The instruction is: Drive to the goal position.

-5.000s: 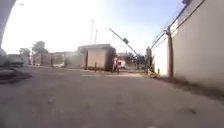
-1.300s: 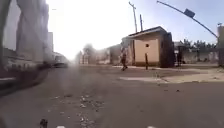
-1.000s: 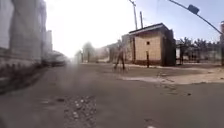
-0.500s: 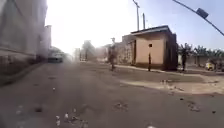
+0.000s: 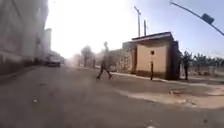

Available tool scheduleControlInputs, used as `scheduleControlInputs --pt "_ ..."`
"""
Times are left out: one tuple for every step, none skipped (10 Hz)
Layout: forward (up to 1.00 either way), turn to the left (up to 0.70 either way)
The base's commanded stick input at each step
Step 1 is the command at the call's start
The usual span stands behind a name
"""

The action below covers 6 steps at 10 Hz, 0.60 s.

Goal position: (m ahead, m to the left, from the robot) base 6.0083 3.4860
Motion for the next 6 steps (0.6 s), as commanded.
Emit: scheduleControlInputs --pt "1.0 0.0" --pt "1.0 0.0" --pt "1.0 0.0" --pt "1.0 0.0" --pt "1.0 0.0" --pt "1.0 0.0"
